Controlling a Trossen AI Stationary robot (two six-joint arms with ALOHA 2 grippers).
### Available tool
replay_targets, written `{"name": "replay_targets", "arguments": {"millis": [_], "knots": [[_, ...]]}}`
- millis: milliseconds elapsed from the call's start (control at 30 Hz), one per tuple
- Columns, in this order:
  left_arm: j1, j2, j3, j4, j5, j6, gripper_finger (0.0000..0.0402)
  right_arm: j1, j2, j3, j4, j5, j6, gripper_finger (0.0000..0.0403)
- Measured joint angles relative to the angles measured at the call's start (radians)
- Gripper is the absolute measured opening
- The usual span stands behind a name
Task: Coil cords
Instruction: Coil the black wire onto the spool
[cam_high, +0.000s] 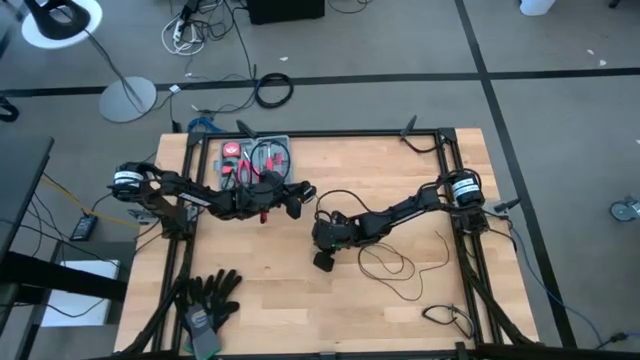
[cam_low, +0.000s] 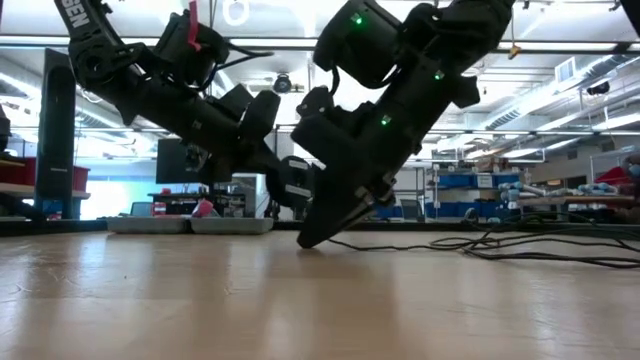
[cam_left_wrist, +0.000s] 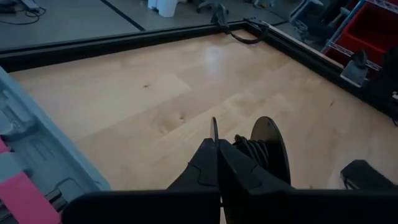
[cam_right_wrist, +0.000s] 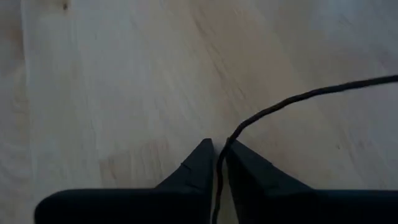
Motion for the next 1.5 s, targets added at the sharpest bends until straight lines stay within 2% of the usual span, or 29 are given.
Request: {"name": "replay_targets", "arguments": {"millis": [200, 300, 400, 567, 667, 733, 800, 867, 933, 1067, 1200, 1333, 1500], "knots": [[-0.001, 0.0, -0.002, -0.005, 0.009, 0.001, 0.0, 0.042, -0.023, 0.003, -0.147, 0.026, 0.037, 0.0082], [-0.001, 0.0, -0.003, -0.017, 0.012, 0.0, 0.0, 0.082, -0.048, 0.002, -0.257, 0.088, 0.077, 0.0091], [-0.009, 0.0, -0.006, -0.013, 0.013, 0.0, 0.0, 0.134, -0.088, -0.004, -0.399, 0.2, 0.118, 0.0093], [-0.028, 0.0, -0.058, 0.059, 0.01, -0.02, 0.0, 0.226, -0.185, -0.026, -0.591, 0.497, 0.289, 0.0092], [-0.036, 0.0, -0.093, 0.114, 0.006, -0.03, 0.0, 0.268, -0.228, -0.114, -0.548, 0.706, 0.46, 0.0093], [-0.042, 0.0, -0.11, 0.158, 0.003, -0.041, 0.0, 0.285, -0.246, -0.196, -0.398, 0.857, 0.593, 0.0094], [-0.045, 0.0, -0.125, 0.191, 0.002, -0.047, 0.0, 0.278, -0.239, -0.288, -0.153, 0.928, 0.683, 0.0094], [-0.045, 0.0, -0.133, 0.204, -0.001, -0.046, 0.0, 0.244, -0.225, -0.372, 0.105, 0.876, 0.654, 0.0093], [-0.045, 0.0, -0.134, 0.204, 0.0, -0.044, 0.0, 0.202, -0.207, -0.429, 0.343, 0.75, 0.505, 0.0094], [-0.045, 0.0, -0.134, 0.202, 0.004, -0.04, 0.0, 0.125, -0.2, -0.497, 0.678, 0.609, 0.319, 0.0101], [-0.046, 0.0, -0.134, 0.203, 0.005, -0.026, 0.0, 0.048, -0.2, -0.511, 0.791, 0.464, 0.272, 0.0114], [-0.046, 0.0, -0.134, 0.203, 0.005, -0.023, 0.0, -0.016, -0.2, -0.51, 0.79, 0.268, 0.318, 0.0133], [-0.046, 0.0, -0.134, 0.217, 0.006, -0.022, 0.0, -0.062, -0.2, -0.51, 0.794, 0.22, 0.36, 0.0169]]}}
